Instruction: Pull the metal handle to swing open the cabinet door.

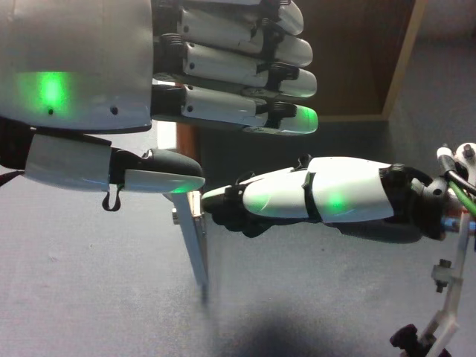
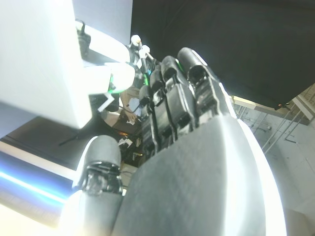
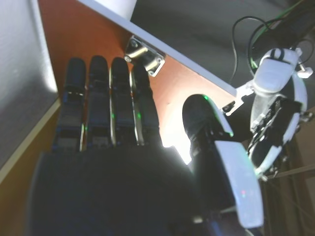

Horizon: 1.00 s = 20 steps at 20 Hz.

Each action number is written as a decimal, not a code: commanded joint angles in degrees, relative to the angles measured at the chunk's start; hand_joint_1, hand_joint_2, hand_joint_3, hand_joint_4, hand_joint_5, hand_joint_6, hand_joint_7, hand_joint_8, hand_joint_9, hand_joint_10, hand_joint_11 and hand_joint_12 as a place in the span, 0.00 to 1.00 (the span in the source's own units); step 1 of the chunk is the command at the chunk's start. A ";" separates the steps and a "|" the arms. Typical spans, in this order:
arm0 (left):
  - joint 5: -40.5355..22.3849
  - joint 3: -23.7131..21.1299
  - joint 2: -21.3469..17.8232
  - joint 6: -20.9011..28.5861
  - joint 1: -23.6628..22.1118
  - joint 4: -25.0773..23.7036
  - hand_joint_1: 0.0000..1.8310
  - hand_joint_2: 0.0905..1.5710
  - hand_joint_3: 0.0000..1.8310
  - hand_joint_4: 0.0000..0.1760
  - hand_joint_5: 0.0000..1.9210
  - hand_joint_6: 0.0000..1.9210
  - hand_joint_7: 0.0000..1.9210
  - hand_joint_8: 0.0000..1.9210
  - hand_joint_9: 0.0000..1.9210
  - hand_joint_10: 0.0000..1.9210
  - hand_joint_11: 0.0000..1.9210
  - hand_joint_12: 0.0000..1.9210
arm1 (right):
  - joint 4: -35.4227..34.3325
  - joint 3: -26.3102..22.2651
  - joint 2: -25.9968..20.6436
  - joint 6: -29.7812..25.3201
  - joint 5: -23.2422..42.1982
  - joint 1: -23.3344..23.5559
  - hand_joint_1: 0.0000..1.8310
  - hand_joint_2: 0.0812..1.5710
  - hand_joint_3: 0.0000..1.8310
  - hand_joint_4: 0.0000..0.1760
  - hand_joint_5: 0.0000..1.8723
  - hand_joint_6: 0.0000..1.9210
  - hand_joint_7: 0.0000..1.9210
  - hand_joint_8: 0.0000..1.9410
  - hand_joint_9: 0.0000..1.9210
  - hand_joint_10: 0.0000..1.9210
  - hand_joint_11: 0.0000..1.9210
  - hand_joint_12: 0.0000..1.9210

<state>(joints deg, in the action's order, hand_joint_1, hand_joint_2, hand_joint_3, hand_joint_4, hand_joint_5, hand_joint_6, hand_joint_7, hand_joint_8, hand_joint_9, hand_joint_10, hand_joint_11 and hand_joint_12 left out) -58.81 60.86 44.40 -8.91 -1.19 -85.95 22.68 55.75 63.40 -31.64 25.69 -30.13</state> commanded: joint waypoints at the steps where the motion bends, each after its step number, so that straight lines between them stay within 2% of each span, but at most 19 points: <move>1: -1.41 -0.02 -0.37 -0.47 -0.46 5.65 0.00 1.00 0.04 0.00 0.17 0.00 0.18 0.00 0.17 0.00 0.01 0.38 | -1.14 -0.08 0.22 0.00 6.49 0.98 0.00 1.00 0.01 0.00 0.20 0.00 0.21 0.00 0.19 0.00 0.00 0.49; 6: -1.41 -0.02 -0.37 -0.47 -0.46 5.64 0.00 1.00 0.03 0.00 0.17 0.00 0.18 0.00 0.16 0.00 0.00 0.37 | -1.14 0.48 2.20 2.77 6.52 1.56 0.00 1.00 0.01 0.00 0.20 0.00 0.20 0.00 0.18 0.00 0.00 0.48; 13: -1.41 -0.02 -0.38 -0.47 -0.46 5.64 0.00 1.00 0.02 0.00 0.16 0.00 0.17 0.00 0.16 0.00 0.00 0.37 | -1.49 2.47 5.00 3.01 7.26 2.58 0.00 1.00 0.01 0.00 0.19 0.00 0.20 0.00 0.18 0.00 0.00 0.49; 20: -1.41 -0.03 -0.38 -0.47 -0.46 5.64 0.00 1.00 0.03 0.00 0.17 0.00 0.18 0.00 0.17 0.00 0.00 0.37 | -6.03 3.34 6.79 6.99 9.74 2.59 0.00 1.00 0.01 0.00 0.19 0.00 0.20 0.00 0.18 0.00 0.00 0.49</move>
<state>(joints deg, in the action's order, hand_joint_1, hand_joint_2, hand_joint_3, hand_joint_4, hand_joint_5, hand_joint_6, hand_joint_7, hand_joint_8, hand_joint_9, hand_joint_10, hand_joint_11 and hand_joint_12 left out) -58.78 60.86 44.40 -8.91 -1.19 -85.93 17.50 59.18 70.17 -24.27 28.45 -28.10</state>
